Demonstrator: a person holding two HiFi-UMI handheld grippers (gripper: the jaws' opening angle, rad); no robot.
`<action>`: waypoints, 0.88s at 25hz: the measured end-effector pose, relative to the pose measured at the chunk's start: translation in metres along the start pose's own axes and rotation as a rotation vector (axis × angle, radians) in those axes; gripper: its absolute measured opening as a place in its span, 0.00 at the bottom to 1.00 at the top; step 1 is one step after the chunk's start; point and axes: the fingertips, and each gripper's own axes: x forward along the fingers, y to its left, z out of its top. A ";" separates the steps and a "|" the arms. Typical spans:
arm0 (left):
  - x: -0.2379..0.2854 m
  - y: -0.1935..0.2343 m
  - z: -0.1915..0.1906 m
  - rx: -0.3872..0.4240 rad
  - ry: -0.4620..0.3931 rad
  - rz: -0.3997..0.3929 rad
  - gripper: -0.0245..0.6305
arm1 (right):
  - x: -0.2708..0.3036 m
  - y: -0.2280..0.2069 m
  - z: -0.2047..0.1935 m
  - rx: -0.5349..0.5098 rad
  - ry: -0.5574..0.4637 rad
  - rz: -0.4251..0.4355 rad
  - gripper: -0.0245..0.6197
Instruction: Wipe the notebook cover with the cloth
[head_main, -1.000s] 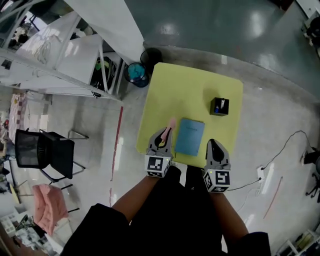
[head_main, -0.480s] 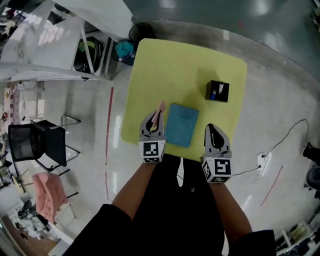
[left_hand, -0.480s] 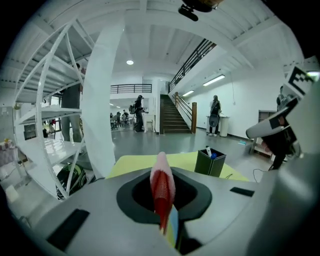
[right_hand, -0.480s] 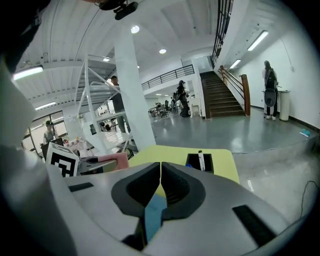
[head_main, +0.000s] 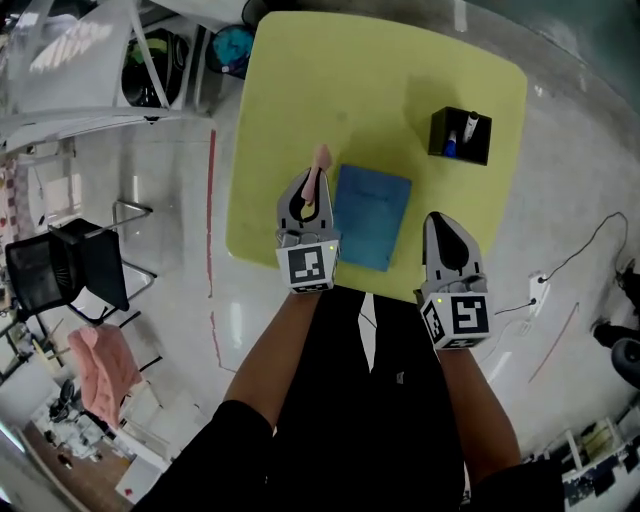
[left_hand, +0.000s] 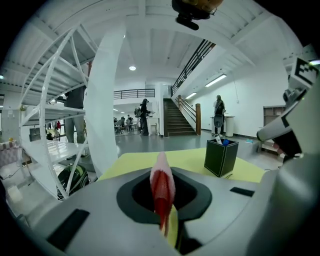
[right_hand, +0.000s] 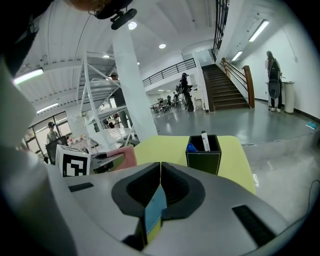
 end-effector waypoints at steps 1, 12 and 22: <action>0.004 -0.002 -0.005 0.006 0.002 -0.002 0.09 | 0.003 0.000 -0.005 0.003 0.003 0.003 0.09; 0.016 -0.023 -0.045 -0.020 0.044 -0.062 0.09 | 0.012 -0.004 -0.031 0.021 0.009 0.038 0.09; 0.026 -0.046 -0.079 -0.001 0.179 -0.087 0.09 | 0.019 -0.019 -0.036 0.030 0.014 0.062 0.09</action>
